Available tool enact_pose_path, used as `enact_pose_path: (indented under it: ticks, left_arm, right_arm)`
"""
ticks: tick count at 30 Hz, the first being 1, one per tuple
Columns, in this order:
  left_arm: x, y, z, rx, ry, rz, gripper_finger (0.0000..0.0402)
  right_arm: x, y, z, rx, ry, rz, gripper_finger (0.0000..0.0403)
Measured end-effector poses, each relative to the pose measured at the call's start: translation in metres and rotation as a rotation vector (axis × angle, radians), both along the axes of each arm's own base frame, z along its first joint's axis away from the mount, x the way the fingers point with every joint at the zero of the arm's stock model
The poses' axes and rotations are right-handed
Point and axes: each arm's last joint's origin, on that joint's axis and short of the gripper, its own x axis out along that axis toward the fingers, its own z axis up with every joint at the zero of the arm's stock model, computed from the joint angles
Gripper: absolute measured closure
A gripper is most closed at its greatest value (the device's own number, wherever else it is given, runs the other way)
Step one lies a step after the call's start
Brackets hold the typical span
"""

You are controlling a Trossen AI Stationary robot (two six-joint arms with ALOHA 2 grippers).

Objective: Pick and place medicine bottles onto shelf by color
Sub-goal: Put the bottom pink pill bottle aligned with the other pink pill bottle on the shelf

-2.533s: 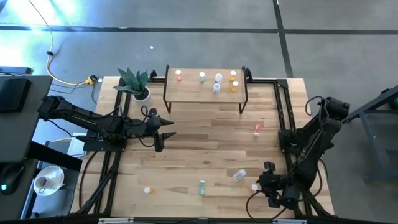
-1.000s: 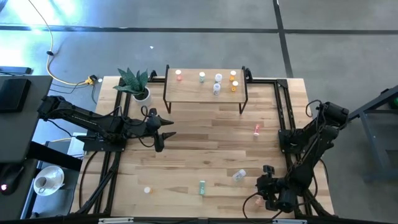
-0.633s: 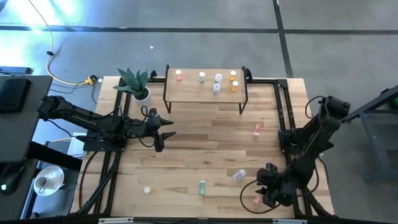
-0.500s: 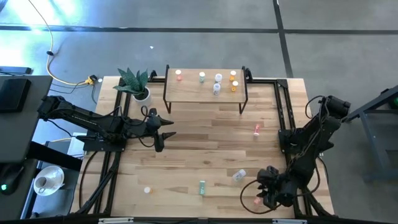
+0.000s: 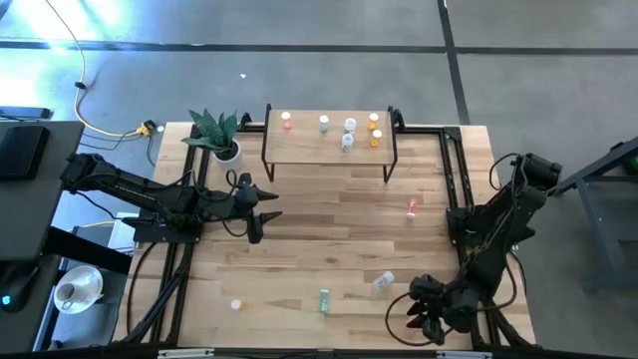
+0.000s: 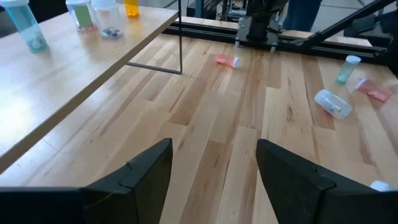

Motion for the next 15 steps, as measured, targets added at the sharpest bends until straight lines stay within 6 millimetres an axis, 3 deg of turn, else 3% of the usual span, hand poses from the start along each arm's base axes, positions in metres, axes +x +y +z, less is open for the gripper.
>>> enact_pose_path:
  ticks: [3, 7, 11, 15]
  left_arm:
    - [0.0, 0.0, 0.0, 0.008, 0.003, -0.002, 0.0179]
    - [0.0, 0.0, 0.0, 0.008, 0.003, -0.001, 0.0179]
    - [0.0, 0.0, 0.0, 0.003, 0.001, 0.001, 0.0179]
    - [0.0, 0.0, 0.0, -0.014, -0.007, 0.008, 0.0179]
  right_arm:
    - [0.002, 0.002, 0.004, -0.017, -0.045, 0.024, 0.0247]
    - [0.008, 0.009, 0.026, -0.113, -0.123, 0.078, 0.0247]
    - [0.015, 0.017, 0.047, -0.319, -0.151, 0.165, 0.0247]
    - [0.016, 0.02, 0.044, -0.559, -0.062, 0.282, 0.0247]
